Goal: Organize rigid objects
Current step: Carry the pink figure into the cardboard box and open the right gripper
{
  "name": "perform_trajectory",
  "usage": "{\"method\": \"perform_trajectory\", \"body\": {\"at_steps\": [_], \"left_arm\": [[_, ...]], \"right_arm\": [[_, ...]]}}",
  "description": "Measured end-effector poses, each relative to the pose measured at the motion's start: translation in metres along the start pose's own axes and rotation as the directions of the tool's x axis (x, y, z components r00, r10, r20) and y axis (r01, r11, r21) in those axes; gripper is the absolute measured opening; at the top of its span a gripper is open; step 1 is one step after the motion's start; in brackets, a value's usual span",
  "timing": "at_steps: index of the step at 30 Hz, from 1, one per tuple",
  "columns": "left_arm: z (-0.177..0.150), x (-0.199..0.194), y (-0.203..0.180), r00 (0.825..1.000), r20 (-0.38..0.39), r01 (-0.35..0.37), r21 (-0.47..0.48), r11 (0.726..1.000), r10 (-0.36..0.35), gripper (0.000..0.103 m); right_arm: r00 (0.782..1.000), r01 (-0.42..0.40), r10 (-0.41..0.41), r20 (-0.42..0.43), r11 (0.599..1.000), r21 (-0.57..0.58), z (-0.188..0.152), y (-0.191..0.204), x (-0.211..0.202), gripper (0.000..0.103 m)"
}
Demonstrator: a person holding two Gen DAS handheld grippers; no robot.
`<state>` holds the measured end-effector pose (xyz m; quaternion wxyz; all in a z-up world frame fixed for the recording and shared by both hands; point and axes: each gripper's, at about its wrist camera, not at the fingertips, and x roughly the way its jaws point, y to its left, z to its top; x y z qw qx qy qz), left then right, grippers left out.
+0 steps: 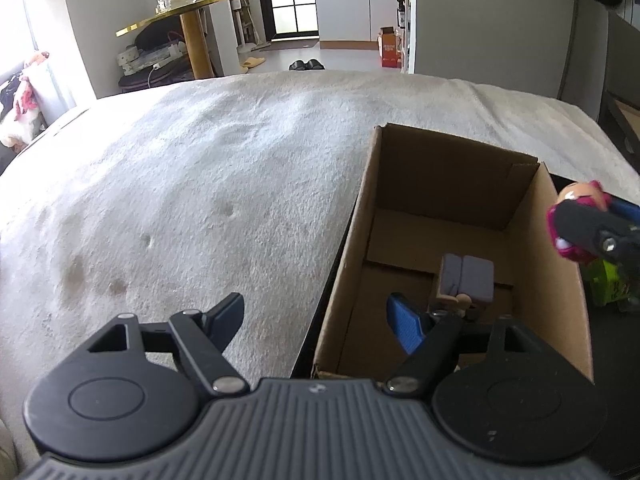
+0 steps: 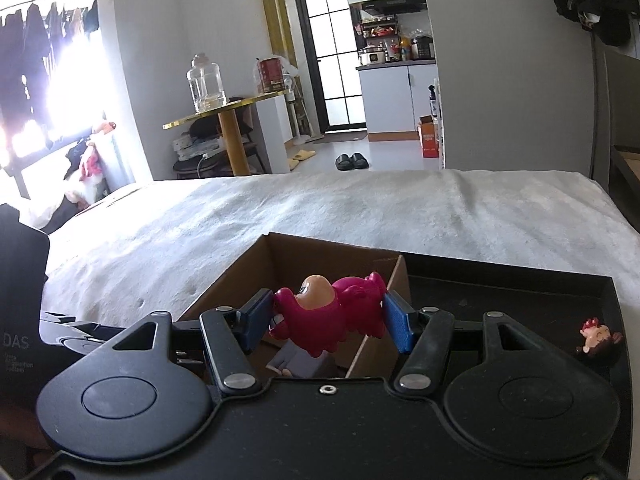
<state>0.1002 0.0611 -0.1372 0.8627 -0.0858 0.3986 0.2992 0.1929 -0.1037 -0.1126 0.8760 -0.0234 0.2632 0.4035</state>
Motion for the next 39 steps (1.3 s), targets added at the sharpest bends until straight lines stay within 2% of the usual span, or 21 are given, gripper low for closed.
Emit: {"method": "perform_trajectory", "body": {"at_steps": [3, 6, 8, 11, 13, 15, 17, 19, 36, 39], "left_arm": [[0.000, 0.002, 0.005, 1.000, 0.004, 0.014, -0.020, 1.000, -0.014, 0.072], [0.000, 0.003, 0.005, 1.000, 0.008, 0.023, -0.019, 1.000, -0.023, 0.056], [0.001, 0.004, 0.006, 0.999, 0.002, 0.052, -0.024, 0.998, -0.052, 0.040], [0.000, 0.004, 0.006, 0.998, 0.007, 0.070, -0.027, 0.997, -0.070, 0.026], [-0.001, 0.004, 0.008, 0.997, 0.006, 0.080, -0.039, 0.996, -0.080, 0.023], [-0.001, 0.004, 0.007, 0.997, 0.008, 0.082, -0.038, 0.996, -0.082, 0.023], [-0.001, 0.003, 0.007, 0.997, 0.009, 0.080, -0.036, 0.996, -0.080, 0.023], [0.000, 0.002, 0.007, 0.997, 0.008, 0.080, -0.039, 0.996, -0.080, 0.023], [0.007, -0.009, -0.015, 0.998, 0.050, 0.022, 0.003, 1.000, -0.022, 0.023], [0.009, -0.009, -0.020, 0.999, 0.048, -0.007, 0.015, 1.000, 0.006, 0.028]], "right_arm": [[1.000, 0.004, -0.004, -0.017, 1.000, -0.021, -0.001, 0.005, 0.008, 0.059], [0.999, 0.015, -0.016, -0.046, 1.000, -0.023, -0.002, 0.010, 0.017, 0.059], [0.998, 0.028, -0.030, -0.061, 0.999, -0.040, -0.003, 0.013, 0.022, 0.059], [0.996, 0.040, -0.048, -0.074, 0.994, -0.100, -0.003, 0.020, 0.026, 0.059], [0.995, 0.056, -0.067, -0.074, 0.989, -0.140, -0.003, 0.024, 0.029, 0.060], [0.993, 0.077, -0.091, -0.074, 0.982, -0.173, -0.003, 0.026, 0.032, 0.065], [0.988, 0.118, -0.134, -0.071, 0.972, -0.203, -0.003, 0.029, 0.034, 0.079], [0.985, 0.145, -0.161, -0.065, 0.968, -0.204, -0.004, 0.029, 0.031, 0.086], [0.970, 0.202, -0.201, -0.140, 0.979, -0.004, -0.018, -0.023, 0.007, 0.088], [0.966, 0.220, -0.216, -0.145, 0.975, 0.017, -0.021, -0.033, 0.005, 0.089]]}}
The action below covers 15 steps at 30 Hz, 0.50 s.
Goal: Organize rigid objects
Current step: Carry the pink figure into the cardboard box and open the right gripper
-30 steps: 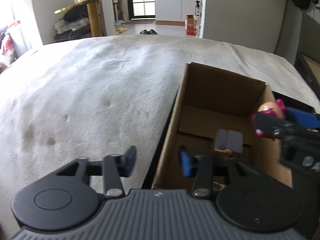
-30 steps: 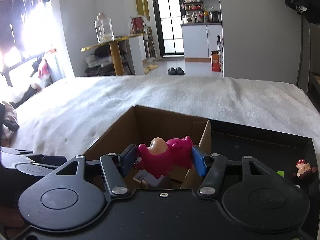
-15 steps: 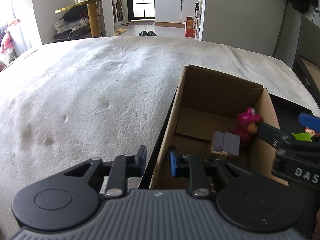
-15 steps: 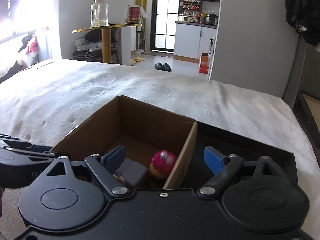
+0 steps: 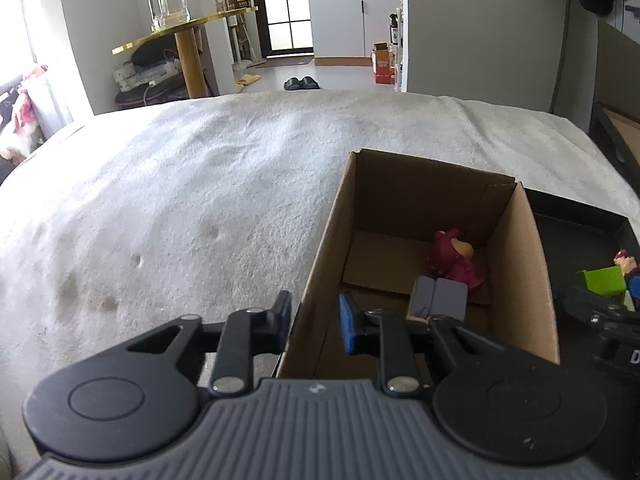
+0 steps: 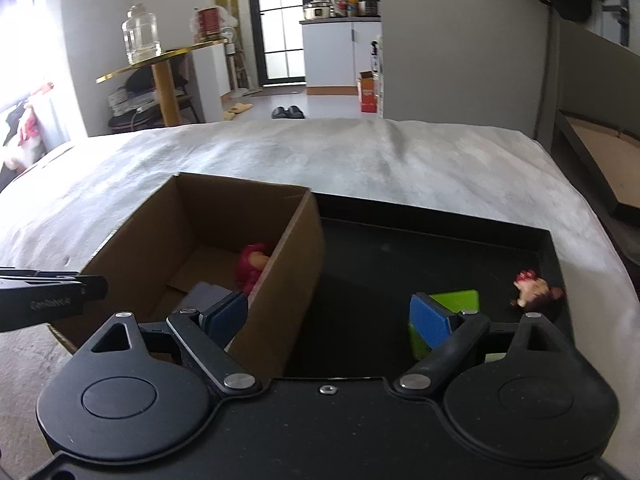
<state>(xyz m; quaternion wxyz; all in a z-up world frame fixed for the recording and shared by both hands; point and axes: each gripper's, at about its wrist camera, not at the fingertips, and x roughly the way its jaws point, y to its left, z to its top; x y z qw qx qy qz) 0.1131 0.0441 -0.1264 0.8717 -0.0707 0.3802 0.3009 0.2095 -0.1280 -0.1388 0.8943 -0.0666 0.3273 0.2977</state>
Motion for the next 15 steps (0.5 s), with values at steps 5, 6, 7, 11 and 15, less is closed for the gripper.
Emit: {"method": "perform_trajectory", "body": {"at_steps": [5, 6, 7, 11, 15], "left_arm": [[0.003, 0.003, -0.008, 0.999, -0.011, -0.050, 0.013, 0.999, 0.050, 0.055], [0.003, 0.003, -0.009, 0.998, -0.012, -0.054, 0.016, 0.998, 0.054, 0.057], [0.003, 0.002, -0.011, 0.998, -0.012, -0.057, 0.020, 0.998, 0.058, 0.060], [0.004, 0.002, -0.020, 0.997, -0.005, -0.073, 0.050, 0.996, 0.073, 0.069], [0.005, 0.003, -0.031, 0.996, -0.007, -0.088, 0.080, 0.993, 0.089, 0.071]], "right_arm": [[0.999, 0.036, -0.036, -0.014, 0.998, 0.047, -0.005, -0.019, 0.001, 0.091], [0.999, 0.041, -0.040, -0.018, 0.998, 0.053, -0.006, -0.023, 0.002, 0.091], [0.999, 0.046, -0.045, -0.021, 0.997, 0.059, -0.006, -0.026, 0.003, 0.091], [0.997, 0.068, -0.066, -0.034, 0.995, 0.070, -0.009, -0.038, 0.007, 0.091], [0.995, 0.084, -0.080, -0.052, 0.993, 0.087, -0.012, -0.048, 0.012, 0.092]]}}
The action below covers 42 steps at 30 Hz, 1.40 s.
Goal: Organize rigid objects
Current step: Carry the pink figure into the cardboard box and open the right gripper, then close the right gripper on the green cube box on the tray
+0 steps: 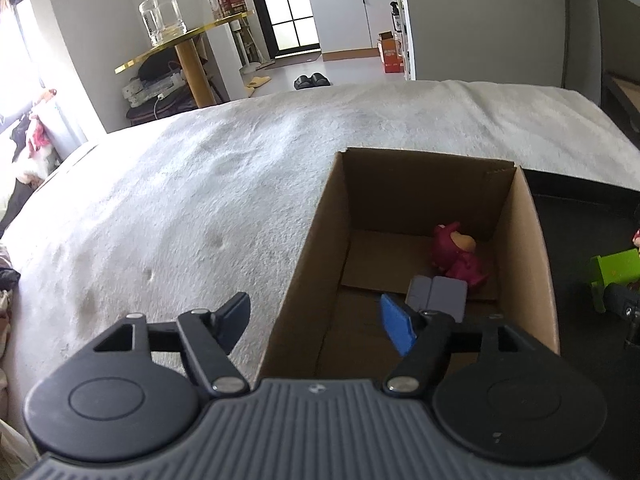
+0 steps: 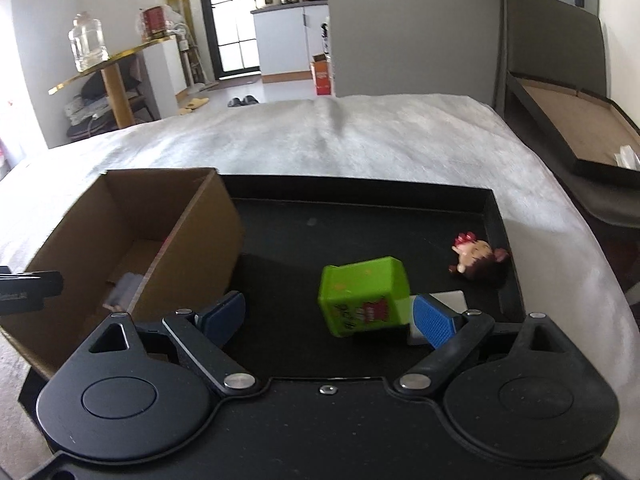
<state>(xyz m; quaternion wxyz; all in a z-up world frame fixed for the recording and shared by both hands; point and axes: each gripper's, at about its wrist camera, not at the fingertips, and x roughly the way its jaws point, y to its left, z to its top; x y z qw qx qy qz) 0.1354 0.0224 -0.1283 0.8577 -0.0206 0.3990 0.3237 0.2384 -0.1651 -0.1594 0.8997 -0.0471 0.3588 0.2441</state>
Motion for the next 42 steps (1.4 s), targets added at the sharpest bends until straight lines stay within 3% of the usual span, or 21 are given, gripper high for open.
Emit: {"method": "perform_trajectory", "body": {"at_steps": [7, 18, 19, 20, 21, 28, 42], "left_arm": [[0.003, 0.000, -0.013, 1.000, 0.008, -0.017, 0.025, 1.000, 0.017, 0.074], [0.004, 0.004, -0.026, 1.000, 0.001, -0.031, 0.058, 0.998, 0.031, 0.077], [0.005, 0.005, -0.027, 0.999, 0.001, -0.033, 0.058, 0.998, 0.033, 0.078], [0.004, 0.004, -0.028, 0.999, 0.001, -0.034, 0.058, 0.998, 0.034, 0.078], [0.004, 0.004, -0.028, 0.999, 0.003, -0.035, 0.059, 0.998, 0.035, 0.078], [0.004, 0.006, -0.021, 0.999, -0.020, -0.029, 0.045, 0.999, 0.030, 0.078], [0.003, -0.008, -0.004, 1.000, 0.023, -0.016, 0.008, 1.000, 0.016, 0.078]], "right_arm": [[0.999, 0.045, -0.046, -0.022, 0.999, -0.022, 0.000, -0.005, 0.015, 0.091], [0.995, 0.075, -0.078, -0.061, 0.996, -0.050, -0.003, -0.004, 0.039, 0.080], [0.995, 0.079, -0.082, -0.062, 0.995, -0.056, -0.003, -0.004, 0.040, 0.074], [0.995, 0.079, -0.083, -0.063, 0.995, -0.060, -0.003, -0.004, 0.041, 0.062], [0.994, 0.081, -0.085, -0.065, 0.995, -0.062, -0.003, -0.004, 0.042, 0.058], [0.998, 0.044, -0.046, -0.031, 0.997, -0.070, 0.000, -0.004, 0.034, 0.053], [0.999, -0.033, 0.036, 0.040, 0.997, -0.064, 0.009, 0.008, -0.006, 0.052]]}}
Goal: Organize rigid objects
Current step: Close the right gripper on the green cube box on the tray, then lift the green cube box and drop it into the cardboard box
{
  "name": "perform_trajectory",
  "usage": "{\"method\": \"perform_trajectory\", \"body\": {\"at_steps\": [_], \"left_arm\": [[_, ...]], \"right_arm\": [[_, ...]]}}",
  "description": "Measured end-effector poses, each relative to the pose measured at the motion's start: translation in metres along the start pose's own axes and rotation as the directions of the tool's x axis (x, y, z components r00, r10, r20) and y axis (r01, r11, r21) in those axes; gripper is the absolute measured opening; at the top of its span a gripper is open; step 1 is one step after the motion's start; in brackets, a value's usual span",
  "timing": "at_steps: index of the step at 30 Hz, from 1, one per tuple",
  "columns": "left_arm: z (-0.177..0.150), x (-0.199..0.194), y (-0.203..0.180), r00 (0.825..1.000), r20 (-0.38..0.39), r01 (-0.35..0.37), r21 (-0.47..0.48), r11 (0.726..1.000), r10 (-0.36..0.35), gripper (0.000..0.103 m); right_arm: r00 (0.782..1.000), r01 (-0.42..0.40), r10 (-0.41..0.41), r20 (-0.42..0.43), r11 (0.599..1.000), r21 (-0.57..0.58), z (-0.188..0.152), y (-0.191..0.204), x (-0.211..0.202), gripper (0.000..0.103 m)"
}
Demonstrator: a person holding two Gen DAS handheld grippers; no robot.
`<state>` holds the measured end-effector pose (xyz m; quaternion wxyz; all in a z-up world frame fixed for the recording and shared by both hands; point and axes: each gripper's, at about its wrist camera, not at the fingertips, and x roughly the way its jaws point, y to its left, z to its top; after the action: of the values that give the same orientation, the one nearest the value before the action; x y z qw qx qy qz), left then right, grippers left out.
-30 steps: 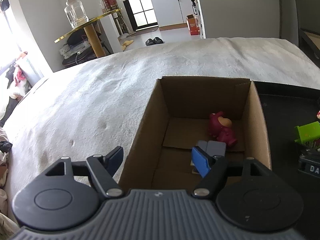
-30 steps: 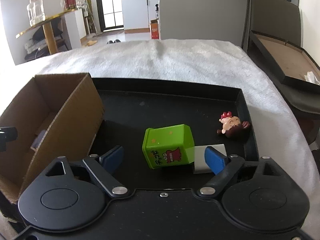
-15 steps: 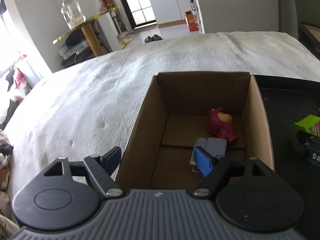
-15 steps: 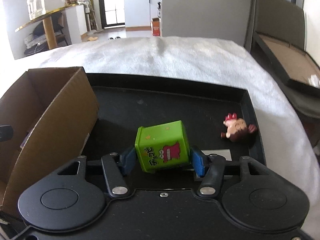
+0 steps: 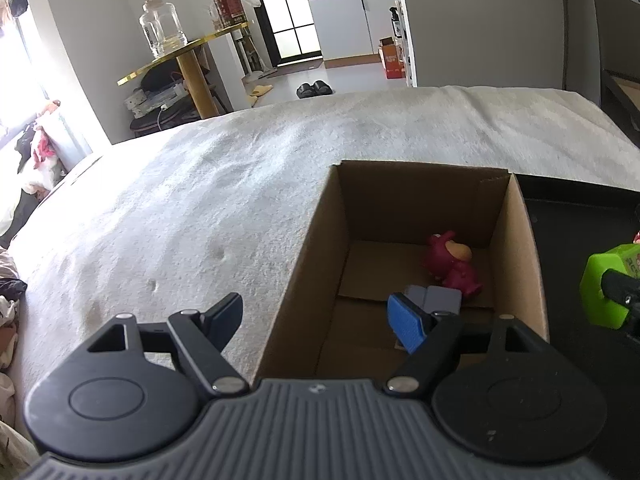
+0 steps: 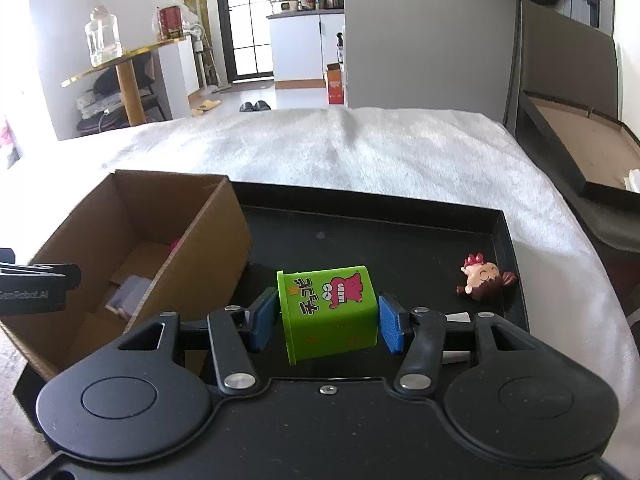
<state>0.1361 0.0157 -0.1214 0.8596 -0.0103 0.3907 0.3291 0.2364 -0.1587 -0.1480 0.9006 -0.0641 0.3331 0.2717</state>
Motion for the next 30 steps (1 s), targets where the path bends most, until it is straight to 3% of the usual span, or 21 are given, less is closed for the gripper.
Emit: {"method": "perform_trajectory", "body": {"at_steps": [14, 30], "left_arm": [[-0.004, 0.004, 0.017, 0.999, 0.006, 0.054, -0.027, 0.998, -0.054, 0.078], [-0.011, 0.004, 0.037, 0.996, 0.023, 0.083, -0.077, 0.994, -0.082, 0.075]], "right_arm": [[0.991, -0.086, 0.086, 0.106, 0.996, -0.008, 0.024, 0.022, -0.016, 0.052], [0.982, -0.147, 0.150, 0.115, 0.988, -0.040, 0.031, 0.058, -0.015, 0.052]]}}
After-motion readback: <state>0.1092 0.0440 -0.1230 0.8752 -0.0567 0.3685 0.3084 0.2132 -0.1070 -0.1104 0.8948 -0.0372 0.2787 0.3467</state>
